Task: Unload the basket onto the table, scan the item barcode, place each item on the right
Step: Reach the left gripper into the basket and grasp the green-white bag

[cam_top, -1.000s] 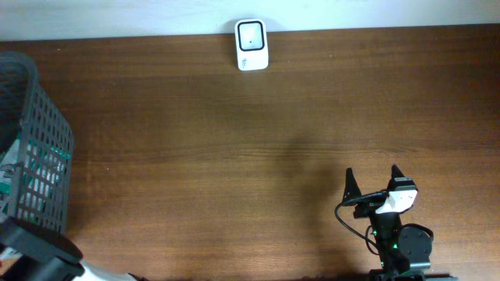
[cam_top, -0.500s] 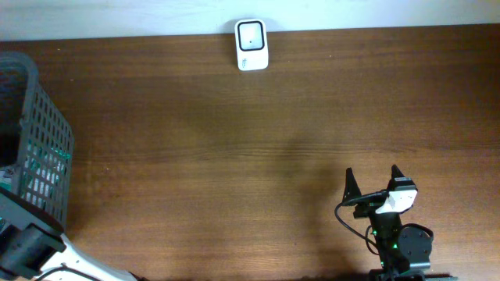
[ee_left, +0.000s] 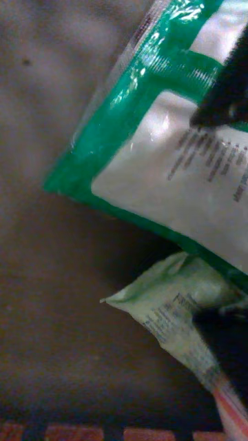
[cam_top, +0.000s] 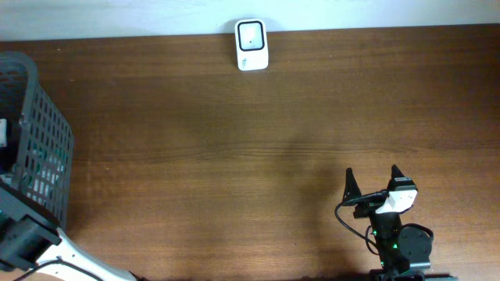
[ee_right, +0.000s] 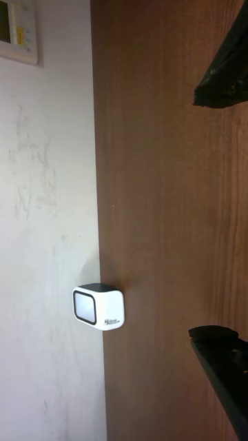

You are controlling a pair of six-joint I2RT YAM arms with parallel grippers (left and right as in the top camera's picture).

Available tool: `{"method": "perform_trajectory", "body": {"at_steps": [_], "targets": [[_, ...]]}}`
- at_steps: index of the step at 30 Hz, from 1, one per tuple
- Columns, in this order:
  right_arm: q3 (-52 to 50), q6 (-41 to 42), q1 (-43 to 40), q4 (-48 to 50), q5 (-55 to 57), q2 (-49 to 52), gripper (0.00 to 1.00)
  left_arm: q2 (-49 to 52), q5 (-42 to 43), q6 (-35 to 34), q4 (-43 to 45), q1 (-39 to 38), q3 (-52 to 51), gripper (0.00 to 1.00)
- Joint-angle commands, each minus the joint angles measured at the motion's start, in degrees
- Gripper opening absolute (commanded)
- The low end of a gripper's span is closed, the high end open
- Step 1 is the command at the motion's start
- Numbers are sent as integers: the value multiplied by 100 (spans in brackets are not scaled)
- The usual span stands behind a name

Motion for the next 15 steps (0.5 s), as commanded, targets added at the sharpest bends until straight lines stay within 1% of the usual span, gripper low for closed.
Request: {"method": "perform_trajectory", "body": {"at_steps": [1, 2, 3, 4, 5, 6, 7, 11, 15], "targets": [[-31, 33, -9, -26, -13, -44, 98, 116, 11, 55, -42, 35, -39, 59], [-31, 33, -9, -26, -13, -44, 98, 116, 22, 57, -42, 35, -39, 55], [-31, 33, -9, -26, -13, -44, 98, 116, 35, 57, -42, 35, -39, 49], [-31, 33, -9, -26, -13, -44, 98, 116, 42, 57, -42, 35, -39, 41], [-31, 35, -9, -26, -13, -44, 98, 116, 57, 55, -42, 35, -39, 30], [-31, 35, -9, -26, -13, -44, 98, 116, 57, 57, -44, 35, -39, 13], [-31, 33, -9, -26, -13, -44, 98, 114, 55, 55, -46, 35, -37, 1], [-31, 35, -9, -26, -13, -44, 98, 90, 52, 52, -107, 35, 35, 0], [-31, 33, -9, -26, -13, -44, 98, -90, 57, -35, -271, 4, 328, 0]]}}
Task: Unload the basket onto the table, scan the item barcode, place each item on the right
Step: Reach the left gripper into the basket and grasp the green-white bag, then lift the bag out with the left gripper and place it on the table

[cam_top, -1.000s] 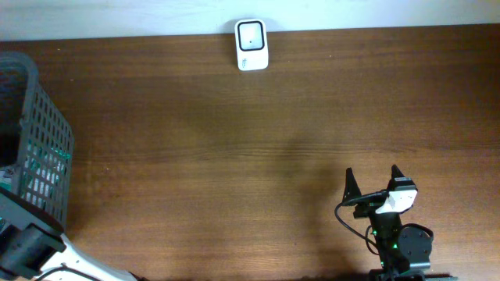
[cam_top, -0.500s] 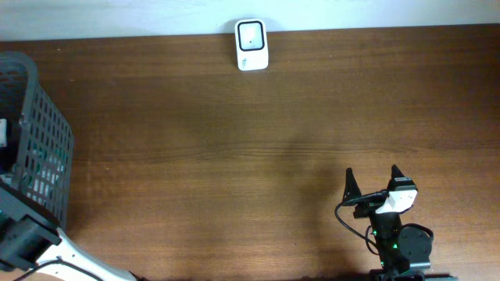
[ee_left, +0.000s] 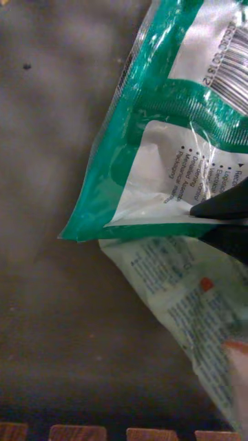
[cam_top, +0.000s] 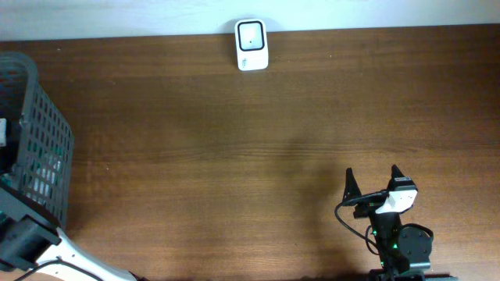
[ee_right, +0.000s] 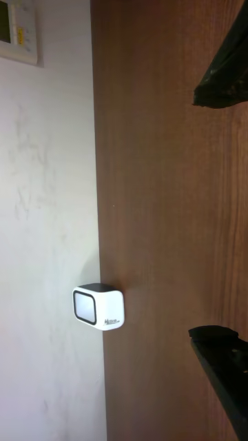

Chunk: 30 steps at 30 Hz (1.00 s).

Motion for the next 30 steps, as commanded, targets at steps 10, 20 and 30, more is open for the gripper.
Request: {"method": "perform_trajectory", "body": {"at_steps": [10, 20, 30], "targets": [[-31, 31, -9, -24, -11, -44, 98, -1384, 114, -968, 118, -96, 933, 0], [-31, 31, -9, -24, -11, -44, 98, -2990, 1429, -1248, 870, -337, 960, 0], [-31, 31, -9, -24, -11, -44, 98, -4087, 1823, -1694, 1102, -1947, 960, 0]]}}
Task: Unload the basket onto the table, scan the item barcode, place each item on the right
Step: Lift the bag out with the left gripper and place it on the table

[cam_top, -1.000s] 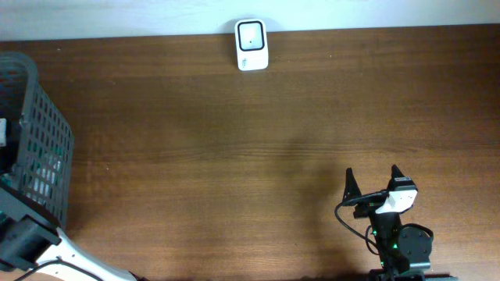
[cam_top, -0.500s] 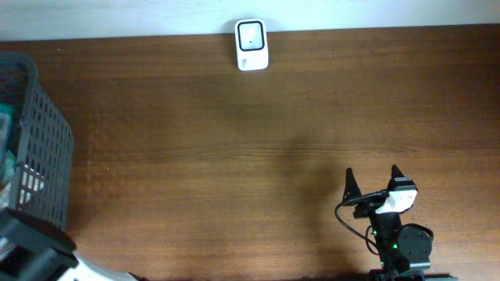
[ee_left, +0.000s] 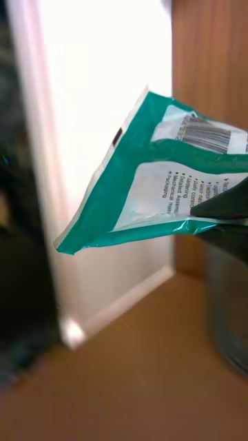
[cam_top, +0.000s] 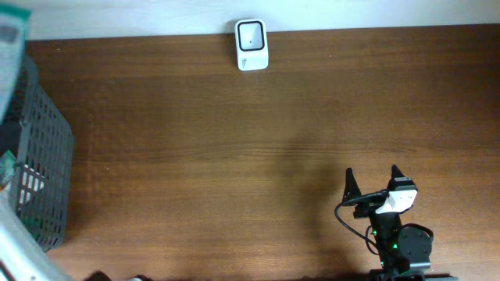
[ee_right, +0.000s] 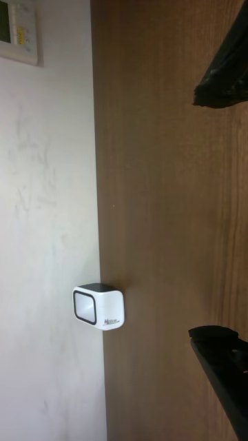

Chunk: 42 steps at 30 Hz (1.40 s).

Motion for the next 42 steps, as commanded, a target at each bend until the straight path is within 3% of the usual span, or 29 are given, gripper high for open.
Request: {"method": "perform_trajectory", "body": {"at_steps": [1, 10, 22, 30, 42], "targets": [[-31, 39, -9, -26, -13, -44, 98, -297, 284, -155, 31, -922, 107, 0], [-31, 39, -9, -26, -13, -44, 98, 140, 282, -151, -737, -3217, 13, 0], [-31, 39, -9, -26, -13, -44, 98, 1891, 282, -103, -1624, -5071, -605, 0], [-31, 39, -9, -26, -13, -44, 99, 2896, 280, -61, -1646, -5689, -1001, 0], [-31, 37, -9, -26, -13, -44, 98, 3512, 280, -63, -1425, -5818, -1001, 0]]}}
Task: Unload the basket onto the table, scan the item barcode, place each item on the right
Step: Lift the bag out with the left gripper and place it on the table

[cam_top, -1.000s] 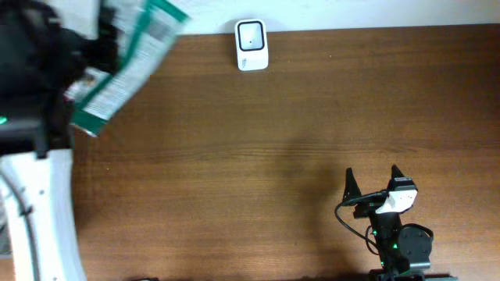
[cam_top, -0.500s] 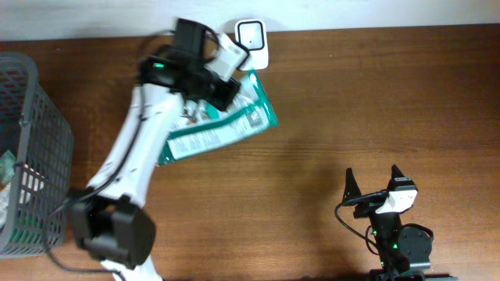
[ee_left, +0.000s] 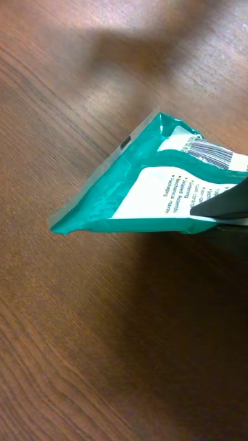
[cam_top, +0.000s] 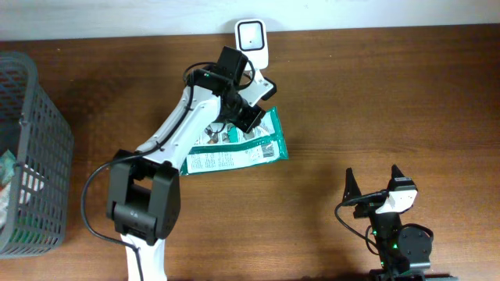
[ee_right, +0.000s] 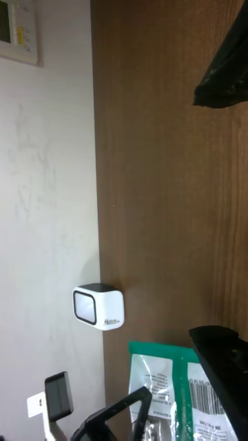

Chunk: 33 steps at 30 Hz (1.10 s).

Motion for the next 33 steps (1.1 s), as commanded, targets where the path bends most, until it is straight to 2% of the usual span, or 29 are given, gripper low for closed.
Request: {"method": "perform_trajectory", "body": {"at_steps": [1, 11, 19, 33], "targets": [[-31, 33, -9, -24, -13, -44, 98, 199, 44, 28, 120, -17, -17, 0], [-31, 35, -9, -24, -13, -44, 98, 260, 48, 2, 278, -173, -22, 0], [-31, 33, -9, -24, -13, -44, 98, 267, 48, -1239, 278, -339, -164, 0], [-31, 33, -9, -24, -13, -44, 98, 286, 63, -1259, 553, -365, -424, 0]]}}
